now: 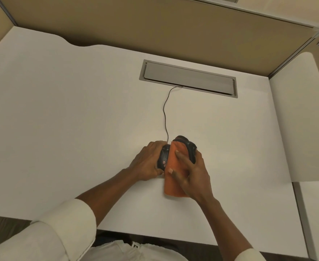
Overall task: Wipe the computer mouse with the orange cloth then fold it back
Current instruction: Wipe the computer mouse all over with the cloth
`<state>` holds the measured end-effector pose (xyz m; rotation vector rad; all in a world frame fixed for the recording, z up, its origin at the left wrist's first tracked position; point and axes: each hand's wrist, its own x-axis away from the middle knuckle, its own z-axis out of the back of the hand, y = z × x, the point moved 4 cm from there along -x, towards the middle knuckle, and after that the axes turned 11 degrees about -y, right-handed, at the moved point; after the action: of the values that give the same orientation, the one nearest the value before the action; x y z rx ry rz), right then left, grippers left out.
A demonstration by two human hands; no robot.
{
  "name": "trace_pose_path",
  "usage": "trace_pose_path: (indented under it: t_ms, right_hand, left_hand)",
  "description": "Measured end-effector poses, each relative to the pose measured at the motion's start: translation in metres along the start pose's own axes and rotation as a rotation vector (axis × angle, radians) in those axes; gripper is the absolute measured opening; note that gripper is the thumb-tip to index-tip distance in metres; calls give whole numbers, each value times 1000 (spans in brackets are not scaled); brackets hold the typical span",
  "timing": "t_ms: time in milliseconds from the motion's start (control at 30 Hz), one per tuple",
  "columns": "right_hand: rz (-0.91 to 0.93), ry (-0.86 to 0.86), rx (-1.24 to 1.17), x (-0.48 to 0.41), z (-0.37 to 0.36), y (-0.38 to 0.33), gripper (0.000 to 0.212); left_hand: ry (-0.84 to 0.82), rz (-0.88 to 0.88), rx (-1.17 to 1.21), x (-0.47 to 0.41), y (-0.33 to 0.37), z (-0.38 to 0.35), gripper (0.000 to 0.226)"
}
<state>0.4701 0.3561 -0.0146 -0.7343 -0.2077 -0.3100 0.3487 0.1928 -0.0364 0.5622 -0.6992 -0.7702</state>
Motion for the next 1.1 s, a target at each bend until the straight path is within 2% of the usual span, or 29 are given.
trace_pose_path:
  t_ms: [100, 333, 500, 700, 800, 967, 1100]
  right_hand:
    - [17, 15, 68, 3, -8, -3, 65]
    - [36, 23, 110, -32, 0, -7, 41]
    - [2, -2, 113, -42, 3, -11, 39]
    - [30, 74, 101, 4, -15, -16, 34]
    - [35, 94, 69, 3, -14, -16, 33]
    - [-13, 110, 44, -45, 7, -19, 31]
    - [3, 92, 72, -54, 10, -24, 31]
  left_hand:
    - [3, 25, 15, -1, -2, -1, 98]
    - [11, 56, 32, -3, -3, -1, 106]
    - [12, 89, 37, -4, -1, -3, 104]
    - [28, 86, 9, -4, 1, -2, 89]
    - [29, 92, 5, -4, 1, -2, 91]
    - [16, 108, 6, -2, 3, -1, 107]
    - [17, 111, 3, -2, 3, -2, 105]
